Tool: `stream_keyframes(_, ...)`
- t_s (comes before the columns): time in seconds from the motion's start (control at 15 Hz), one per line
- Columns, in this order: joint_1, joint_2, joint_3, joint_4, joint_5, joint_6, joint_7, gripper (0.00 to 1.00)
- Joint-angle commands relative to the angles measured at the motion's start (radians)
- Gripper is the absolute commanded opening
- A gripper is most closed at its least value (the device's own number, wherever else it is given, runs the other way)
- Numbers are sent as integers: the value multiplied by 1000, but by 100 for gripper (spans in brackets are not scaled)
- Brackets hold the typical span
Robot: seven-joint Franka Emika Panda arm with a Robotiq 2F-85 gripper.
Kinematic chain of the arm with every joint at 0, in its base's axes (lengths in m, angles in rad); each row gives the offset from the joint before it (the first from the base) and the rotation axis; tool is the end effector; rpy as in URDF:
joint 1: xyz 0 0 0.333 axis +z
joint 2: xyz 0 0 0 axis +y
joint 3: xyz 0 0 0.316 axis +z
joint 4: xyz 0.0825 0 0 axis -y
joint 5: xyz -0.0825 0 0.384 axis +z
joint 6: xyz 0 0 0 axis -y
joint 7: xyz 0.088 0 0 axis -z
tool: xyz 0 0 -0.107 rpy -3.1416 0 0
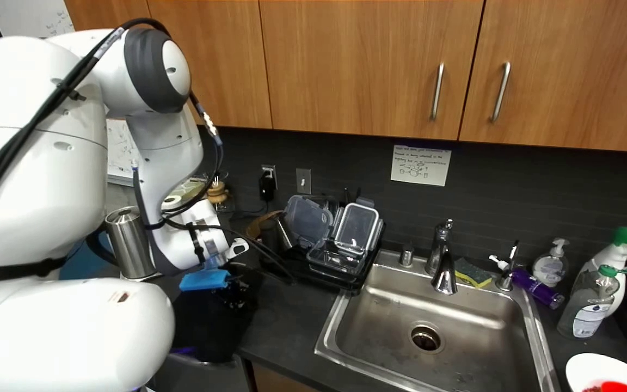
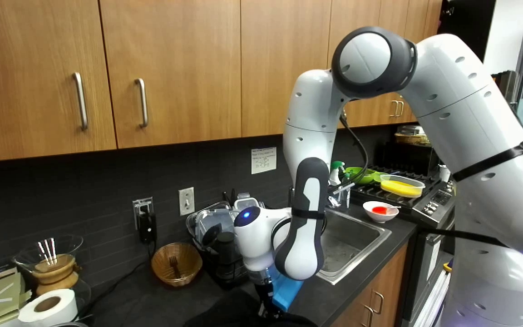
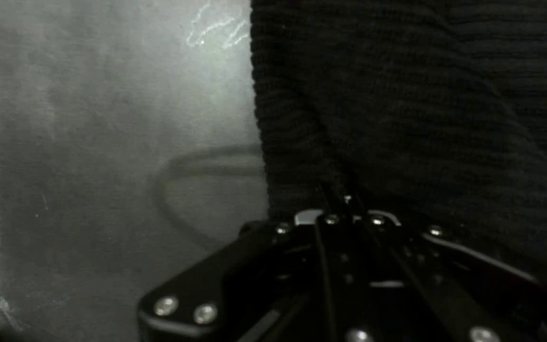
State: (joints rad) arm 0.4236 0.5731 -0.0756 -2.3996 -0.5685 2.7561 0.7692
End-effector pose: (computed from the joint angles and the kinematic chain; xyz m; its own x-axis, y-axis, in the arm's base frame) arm 0.4110 0.1668 0.0645 0.9874 0.1239 -0.0984 0.1463 -0.9517 0.2701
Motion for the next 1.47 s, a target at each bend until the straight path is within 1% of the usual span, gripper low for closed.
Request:
stream_keyframes(0.0,104,-27,-31,15,34,-110,29,1)
stream_keyframes(0.07,116,-31,-32,19,36,-138,30,1)
stream_keyframes(0.27,150,-70,-43,7,8,-208,95,1)
stream_keyframes(0.53,150,-110,-28,-8,-23,-258,143,1)
stream_keyframes(0.73,142,-110,11,16,-43,-325,152,1)
stream_keyframes(0.93,138,-83,63,63,-41,-395,132,1)
stream_keyframes(1.27,137,-25,145,173,-31,-513,86,1)
stream_keyframes(1.4,138,8,165,226,-29,-556,62,1)
